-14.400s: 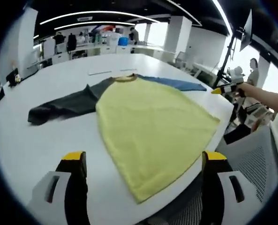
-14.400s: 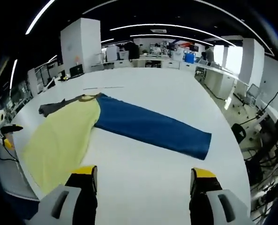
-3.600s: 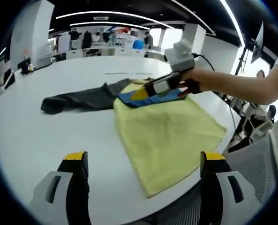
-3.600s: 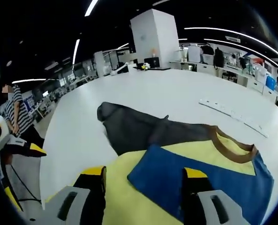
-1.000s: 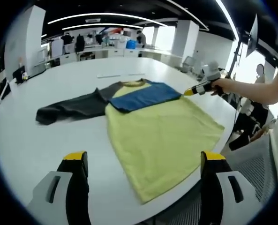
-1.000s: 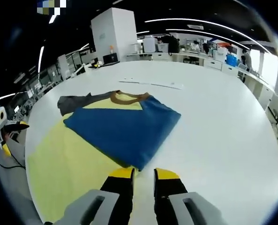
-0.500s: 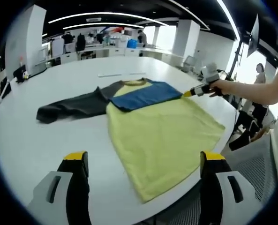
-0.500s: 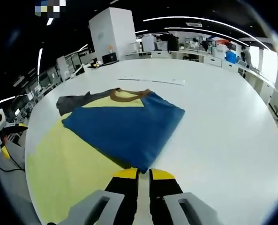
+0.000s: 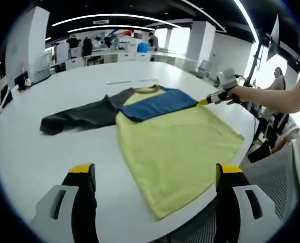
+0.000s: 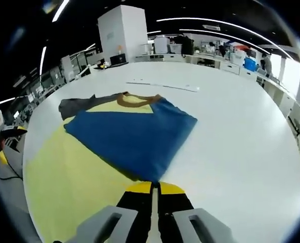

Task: Fold the garment on the visible template until the final outline fits inside the template.

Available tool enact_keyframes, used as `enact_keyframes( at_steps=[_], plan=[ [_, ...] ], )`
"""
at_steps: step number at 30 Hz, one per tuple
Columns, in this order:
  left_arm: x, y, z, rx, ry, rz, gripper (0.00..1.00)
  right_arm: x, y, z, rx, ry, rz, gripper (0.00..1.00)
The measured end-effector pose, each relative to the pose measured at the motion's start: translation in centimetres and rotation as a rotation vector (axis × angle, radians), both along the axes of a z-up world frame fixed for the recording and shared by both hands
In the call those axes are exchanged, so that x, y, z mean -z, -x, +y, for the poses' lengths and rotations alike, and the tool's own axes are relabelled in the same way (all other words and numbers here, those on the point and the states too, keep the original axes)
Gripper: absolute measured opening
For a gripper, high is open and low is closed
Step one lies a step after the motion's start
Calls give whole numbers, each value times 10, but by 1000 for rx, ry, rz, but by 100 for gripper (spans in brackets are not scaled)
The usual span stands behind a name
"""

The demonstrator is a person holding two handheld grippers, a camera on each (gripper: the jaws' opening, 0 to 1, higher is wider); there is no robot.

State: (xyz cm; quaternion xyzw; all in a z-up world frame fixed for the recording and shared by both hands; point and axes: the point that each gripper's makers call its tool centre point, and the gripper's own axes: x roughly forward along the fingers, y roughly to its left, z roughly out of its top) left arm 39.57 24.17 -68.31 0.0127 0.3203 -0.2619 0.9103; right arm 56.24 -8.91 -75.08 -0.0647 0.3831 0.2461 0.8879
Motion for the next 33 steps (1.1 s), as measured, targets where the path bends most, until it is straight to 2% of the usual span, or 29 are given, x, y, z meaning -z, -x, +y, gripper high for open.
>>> enact_keyframes(
  at_steps=[6,11,33],
  plan=[
    [1,1,0,2,-2,4,95,0,0,-5,-29,66,-9,0],
    [3,3,2,-4,-2,8,95,1,0,-8,-78,153,-22,0],
    [2,0,7,-16,-4,6,95,2,-4,-29,-73,160,-8,0]
  ],
)
